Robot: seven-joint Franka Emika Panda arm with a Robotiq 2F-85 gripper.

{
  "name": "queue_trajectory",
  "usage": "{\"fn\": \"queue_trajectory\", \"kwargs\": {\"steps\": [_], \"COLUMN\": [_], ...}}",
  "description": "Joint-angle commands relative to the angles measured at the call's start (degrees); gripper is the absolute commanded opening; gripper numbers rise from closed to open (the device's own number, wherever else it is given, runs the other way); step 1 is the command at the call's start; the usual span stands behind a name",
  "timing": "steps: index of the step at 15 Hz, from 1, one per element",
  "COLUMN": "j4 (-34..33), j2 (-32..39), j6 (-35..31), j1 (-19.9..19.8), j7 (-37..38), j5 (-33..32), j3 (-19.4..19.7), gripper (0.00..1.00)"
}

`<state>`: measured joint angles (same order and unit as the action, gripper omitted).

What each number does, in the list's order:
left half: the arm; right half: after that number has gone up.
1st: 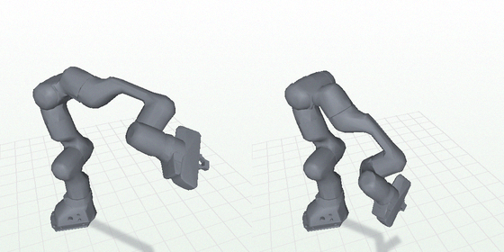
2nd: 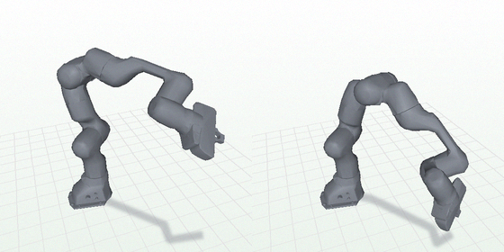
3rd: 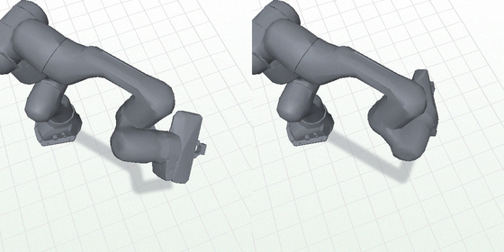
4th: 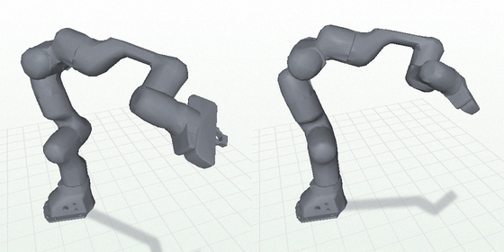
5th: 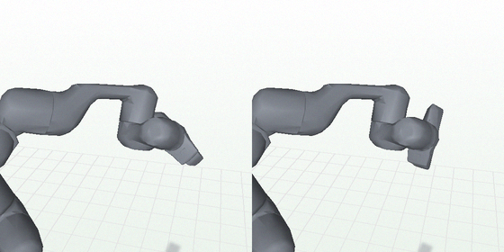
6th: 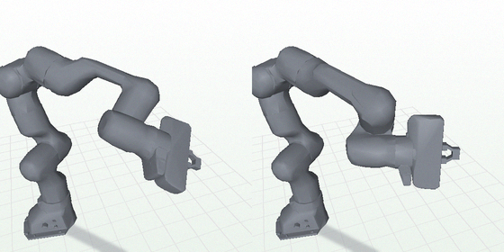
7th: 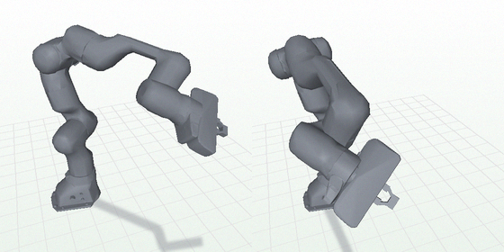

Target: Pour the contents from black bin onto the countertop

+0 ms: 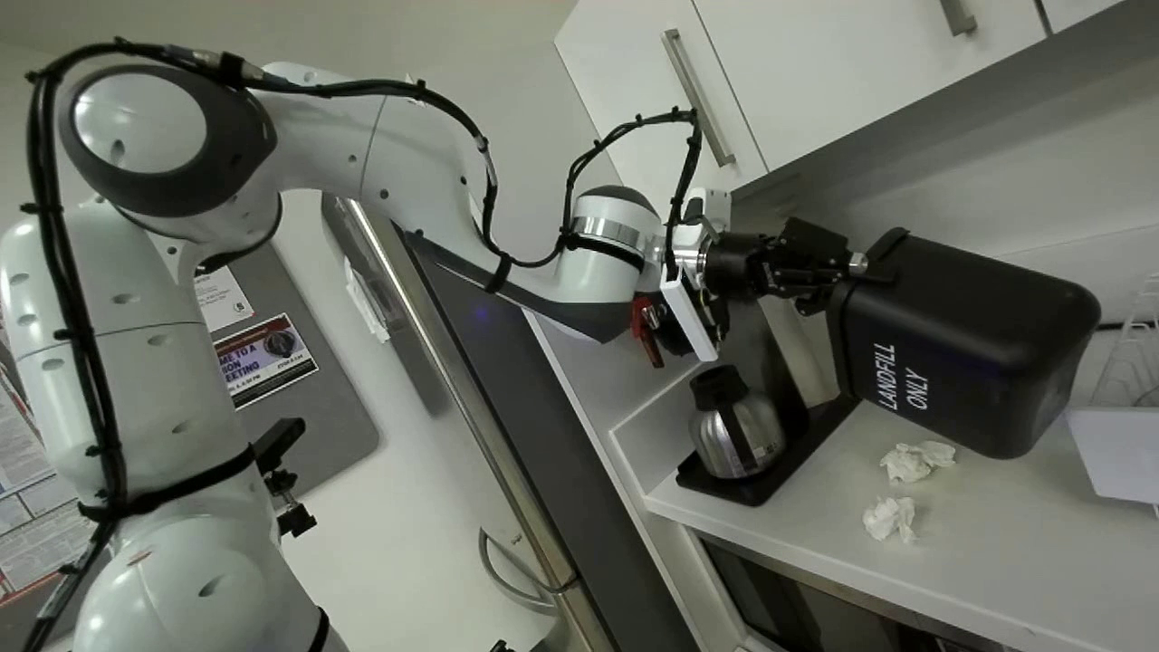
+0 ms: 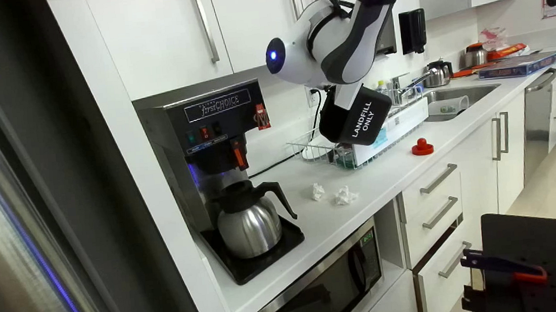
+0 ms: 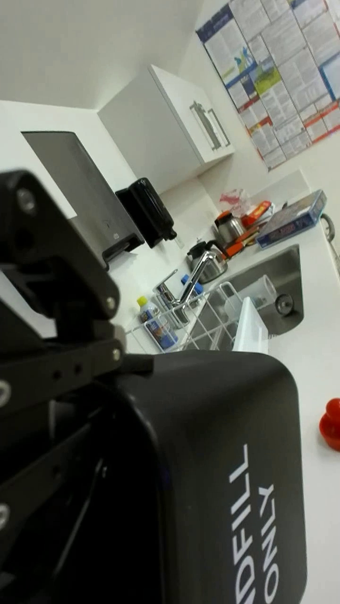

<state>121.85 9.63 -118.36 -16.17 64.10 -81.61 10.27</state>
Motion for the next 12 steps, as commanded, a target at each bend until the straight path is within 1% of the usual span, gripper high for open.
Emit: {"fn": "queue_trajectory", "kwargs": {"steps": [1, 5, 7, 9, 11, 12], "j4": [2.15, 2.38, 2.69, 2.66, 2.77, 2.99], "j2": [-4.32, -5.24, -5.59, -5.44, -5.58, -6.16], "j6": [-7.40, -15.25, -20.62, -24.37, -25.55, -24.60], "j1": [-0.37, -0.44, -0.90, -0.97, -0.65, -0.22], "j7": [-2.49, -5.69, -9.06, -11.76, -13.58, -13.06], "j5": [4.30, 8.49, 11.85, 14.61, 15.68, 13.93], "j3": [1.20, 2.67, 3.29, 3.91, 4.48, 4.76], "gripper": [0.02, 0.02, 0.02, 0.02, 0.02, 0.02]}}
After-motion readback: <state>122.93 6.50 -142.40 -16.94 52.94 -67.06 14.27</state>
